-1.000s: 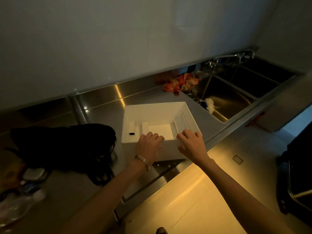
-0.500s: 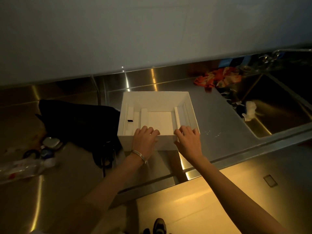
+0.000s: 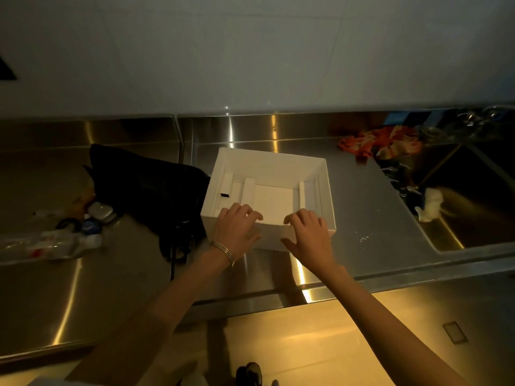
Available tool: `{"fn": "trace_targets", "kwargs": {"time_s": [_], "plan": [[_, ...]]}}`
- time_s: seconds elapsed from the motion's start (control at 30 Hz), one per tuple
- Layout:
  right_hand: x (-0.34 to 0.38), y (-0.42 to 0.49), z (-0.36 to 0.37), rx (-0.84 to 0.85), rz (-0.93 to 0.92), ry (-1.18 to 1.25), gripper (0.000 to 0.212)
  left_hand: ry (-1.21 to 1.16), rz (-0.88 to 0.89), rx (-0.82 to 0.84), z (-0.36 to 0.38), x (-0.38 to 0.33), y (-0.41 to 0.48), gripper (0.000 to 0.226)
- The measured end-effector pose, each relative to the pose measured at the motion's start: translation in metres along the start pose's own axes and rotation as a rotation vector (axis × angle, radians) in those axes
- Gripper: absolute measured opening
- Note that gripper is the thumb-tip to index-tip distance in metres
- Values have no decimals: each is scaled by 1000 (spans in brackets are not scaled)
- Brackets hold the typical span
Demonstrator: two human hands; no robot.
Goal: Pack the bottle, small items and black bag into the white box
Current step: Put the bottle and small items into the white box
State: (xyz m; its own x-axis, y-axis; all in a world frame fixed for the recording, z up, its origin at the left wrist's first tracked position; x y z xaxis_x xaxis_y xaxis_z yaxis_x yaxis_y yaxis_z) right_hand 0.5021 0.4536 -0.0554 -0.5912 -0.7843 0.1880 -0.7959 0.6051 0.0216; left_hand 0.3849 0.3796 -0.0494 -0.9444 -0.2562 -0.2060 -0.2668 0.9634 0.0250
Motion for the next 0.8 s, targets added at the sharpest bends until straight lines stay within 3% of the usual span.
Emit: {"fn": "trace_targets", "kwargs": {"time_s": [0.27, 0.57, 0.8], "plan": [[97, 29, -17, 9, -271, 167, 41, 10, -177, -219, -56, 96, -78, 46], [252, 57, 14, 93, -584, 186, 44, 52, -436, -184, -70, 219, -178, 40], [352, 84, 47, 157, -565, 181, 41, 36, -459, -152, -84, 313, -225, 37]]}}
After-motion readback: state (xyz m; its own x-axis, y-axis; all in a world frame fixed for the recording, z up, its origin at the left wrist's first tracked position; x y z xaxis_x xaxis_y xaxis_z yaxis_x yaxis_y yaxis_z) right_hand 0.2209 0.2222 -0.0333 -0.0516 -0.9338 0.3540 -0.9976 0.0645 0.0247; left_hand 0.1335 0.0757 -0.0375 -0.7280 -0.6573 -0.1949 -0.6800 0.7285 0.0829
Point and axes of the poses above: each hand's wrist, its own y-axis towards the middle knuckle, its own z-axis out of the palm, x = y × z, the point moved 8 cm from there along y, towards the middle knuckle, and after that the axes turned 9 degrees about x, right-handed, at the moved point
